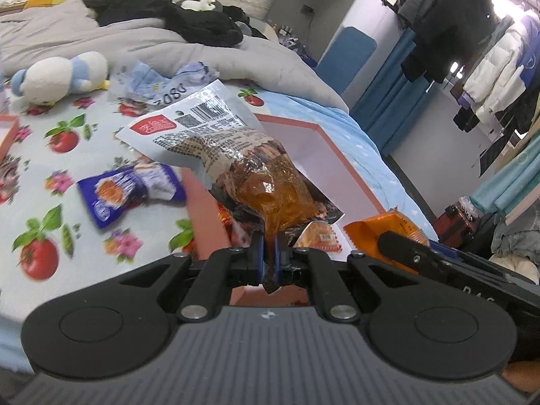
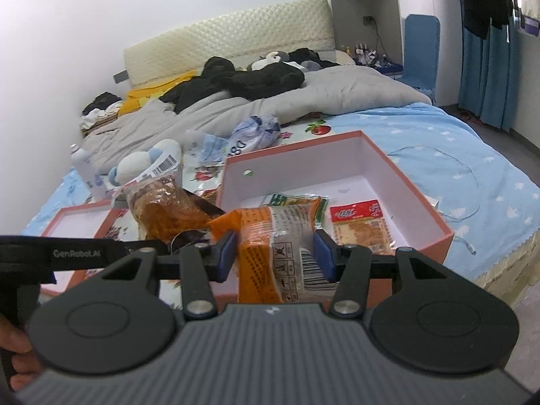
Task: Organize snacks
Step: 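Carry the jerky bag and orange packet over the deep pink box, then open both tools to drop the snacks into the deep box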
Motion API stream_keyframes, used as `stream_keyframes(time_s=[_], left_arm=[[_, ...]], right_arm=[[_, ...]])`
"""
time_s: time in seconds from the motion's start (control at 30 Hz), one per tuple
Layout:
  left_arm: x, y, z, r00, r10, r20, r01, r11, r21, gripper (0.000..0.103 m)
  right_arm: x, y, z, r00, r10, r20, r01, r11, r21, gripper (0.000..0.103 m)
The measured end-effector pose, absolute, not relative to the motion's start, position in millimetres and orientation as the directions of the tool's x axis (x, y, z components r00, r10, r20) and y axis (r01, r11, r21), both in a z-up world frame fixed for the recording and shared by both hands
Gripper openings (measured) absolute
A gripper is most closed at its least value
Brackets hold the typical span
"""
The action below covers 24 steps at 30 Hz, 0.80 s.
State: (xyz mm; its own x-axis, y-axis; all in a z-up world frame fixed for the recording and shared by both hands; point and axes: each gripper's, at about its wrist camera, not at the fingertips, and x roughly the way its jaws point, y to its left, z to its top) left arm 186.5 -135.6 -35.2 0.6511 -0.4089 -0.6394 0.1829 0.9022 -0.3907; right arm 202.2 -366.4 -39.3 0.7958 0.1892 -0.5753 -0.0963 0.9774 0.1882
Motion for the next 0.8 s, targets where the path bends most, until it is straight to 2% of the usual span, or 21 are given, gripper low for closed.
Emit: stream_keyframes(time_s=[0.47,0.8], left_arm=[[323,-203,-80,0.562,-0.421,-0.712,0.249,0.907,-0.34,0.007],[362,-221,-112,0.505,-0.403,-0.764,0.254,0.915,-0.314,0.008]], right_arm=[[299,-413,-89,0.747,0.153,-0.646,-0.021,0.978,0.208,0.054],[326,-423,-121,0.7,0.156,-0.697,0.022,0.971,0.239,0.056]])
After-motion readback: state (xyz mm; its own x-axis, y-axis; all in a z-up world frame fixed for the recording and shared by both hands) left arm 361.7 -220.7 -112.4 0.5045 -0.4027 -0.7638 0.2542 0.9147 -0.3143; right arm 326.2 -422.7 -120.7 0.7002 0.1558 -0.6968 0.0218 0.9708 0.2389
